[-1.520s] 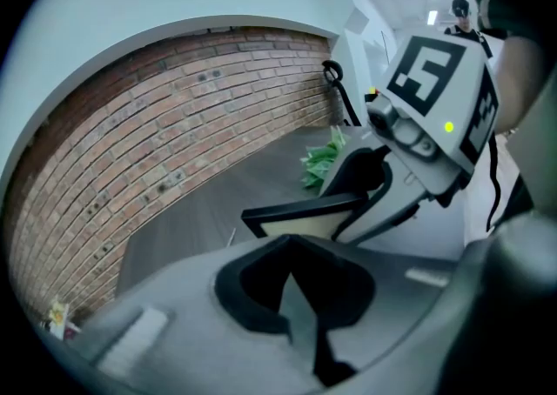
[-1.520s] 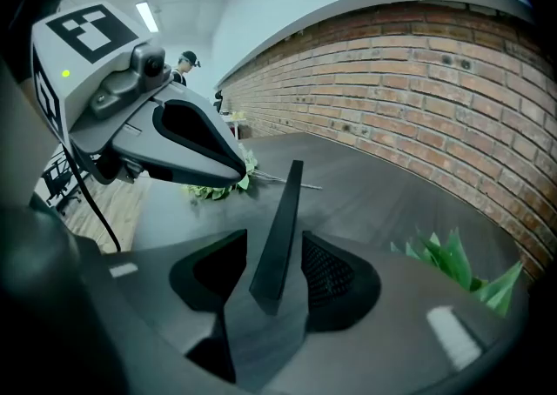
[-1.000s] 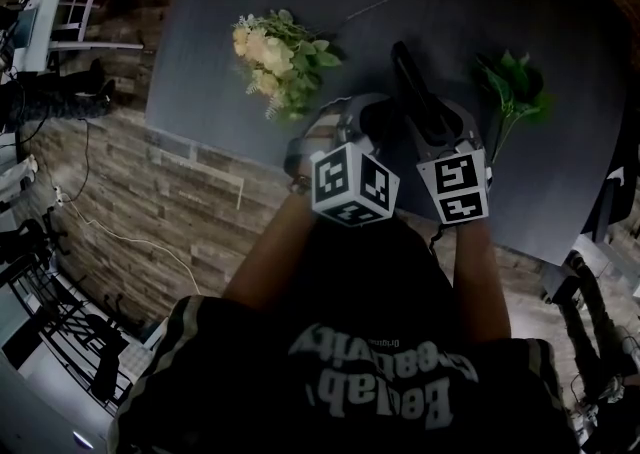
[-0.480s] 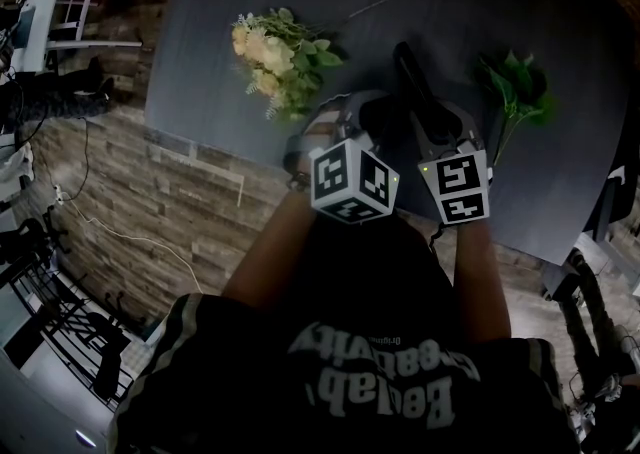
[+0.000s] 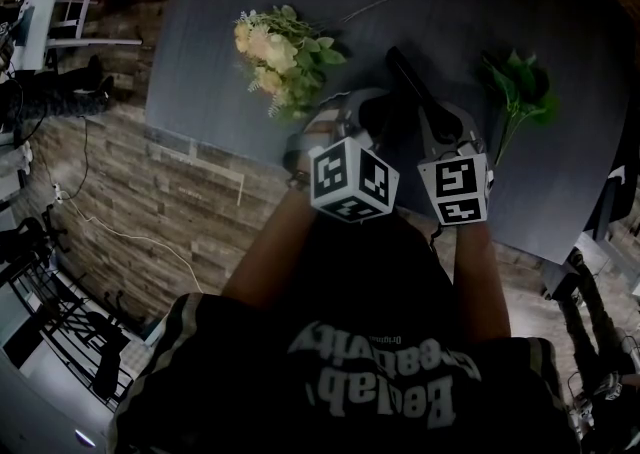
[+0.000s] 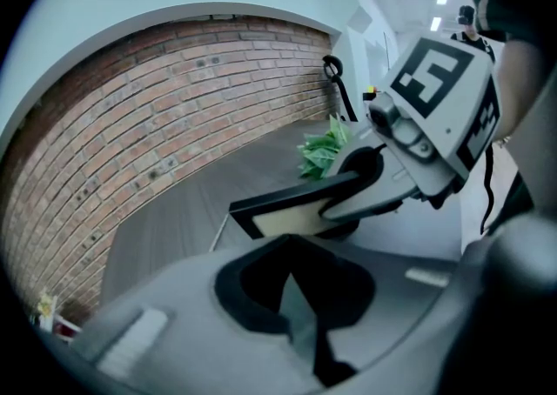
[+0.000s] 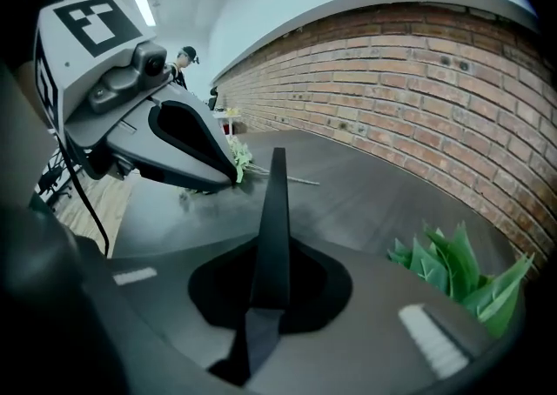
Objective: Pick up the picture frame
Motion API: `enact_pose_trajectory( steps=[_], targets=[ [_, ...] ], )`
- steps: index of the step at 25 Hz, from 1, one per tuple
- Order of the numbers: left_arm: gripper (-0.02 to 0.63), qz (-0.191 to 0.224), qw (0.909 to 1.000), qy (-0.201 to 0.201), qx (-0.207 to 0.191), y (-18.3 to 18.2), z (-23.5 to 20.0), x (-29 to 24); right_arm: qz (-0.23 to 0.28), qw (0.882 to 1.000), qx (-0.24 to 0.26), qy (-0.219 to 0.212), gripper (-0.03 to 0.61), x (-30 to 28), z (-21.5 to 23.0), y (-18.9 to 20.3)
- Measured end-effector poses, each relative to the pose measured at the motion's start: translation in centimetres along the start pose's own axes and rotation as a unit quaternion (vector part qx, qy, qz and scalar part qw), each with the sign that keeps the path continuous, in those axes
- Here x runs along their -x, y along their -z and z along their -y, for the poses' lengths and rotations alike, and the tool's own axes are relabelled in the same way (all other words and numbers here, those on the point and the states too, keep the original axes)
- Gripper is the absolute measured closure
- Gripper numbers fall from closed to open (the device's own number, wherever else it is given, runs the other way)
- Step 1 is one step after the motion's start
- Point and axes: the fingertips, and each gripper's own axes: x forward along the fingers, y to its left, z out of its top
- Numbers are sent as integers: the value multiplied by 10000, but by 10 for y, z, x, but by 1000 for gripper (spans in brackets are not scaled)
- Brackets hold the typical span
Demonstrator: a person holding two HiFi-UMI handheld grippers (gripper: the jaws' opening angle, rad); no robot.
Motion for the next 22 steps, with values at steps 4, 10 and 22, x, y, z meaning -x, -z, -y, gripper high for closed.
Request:
enact_pose_trajectory(
  steps=[4, 10, 22],
  targets=[
    [611, -9, 10000, -30, 28, 4, -3, 1, -19, 9999, 22, 112, 563, 0, 1, 0],
    [611, -5, 10000, -49, 37, 6, -5, 3, 8, 9999, -67, 145, 563, 2, 2, -1],
    [611, 54, 10000, -74, -35, 2, -9, 8, 87, 9995, -193, 224, 563, 8, 3, -7]
  ],
)
